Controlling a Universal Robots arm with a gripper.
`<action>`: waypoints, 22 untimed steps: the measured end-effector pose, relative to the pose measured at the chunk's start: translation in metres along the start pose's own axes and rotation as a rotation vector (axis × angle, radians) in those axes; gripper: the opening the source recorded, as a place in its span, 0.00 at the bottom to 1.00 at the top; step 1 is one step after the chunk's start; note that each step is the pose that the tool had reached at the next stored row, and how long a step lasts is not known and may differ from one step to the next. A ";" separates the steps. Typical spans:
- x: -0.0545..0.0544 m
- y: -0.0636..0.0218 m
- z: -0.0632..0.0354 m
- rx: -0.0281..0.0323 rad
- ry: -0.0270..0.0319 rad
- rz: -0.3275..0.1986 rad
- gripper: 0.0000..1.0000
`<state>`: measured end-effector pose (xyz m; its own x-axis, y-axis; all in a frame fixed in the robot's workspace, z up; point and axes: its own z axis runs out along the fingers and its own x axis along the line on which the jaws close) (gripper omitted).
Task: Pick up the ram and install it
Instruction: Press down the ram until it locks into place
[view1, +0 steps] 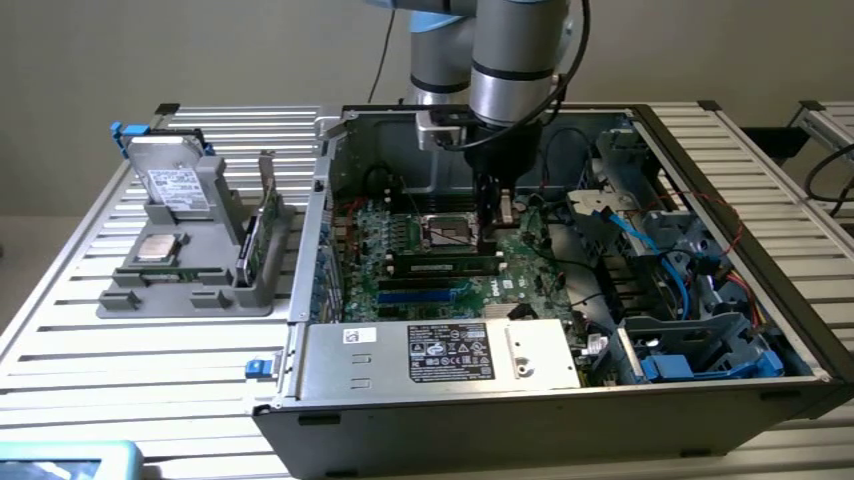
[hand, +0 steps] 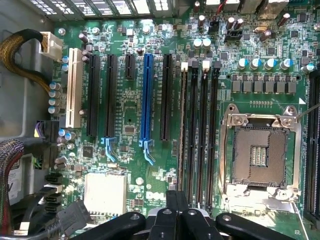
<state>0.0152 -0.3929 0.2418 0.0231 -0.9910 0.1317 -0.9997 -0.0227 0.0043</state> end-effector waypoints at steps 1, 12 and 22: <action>0.000 0.0009 0.0005 0.0016 0.0001 0.002 0.11; -0.003 0.0036 0.0058 0.0040 0.0003 0.028 0.11; -0.004 0.0039 0.0096 0.0136 -0.0007 0.032 0.11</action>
<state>0.0112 -0.3908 0.2319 -0.0088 -0.9914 0.1309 -0.9999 0.0072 -0.0134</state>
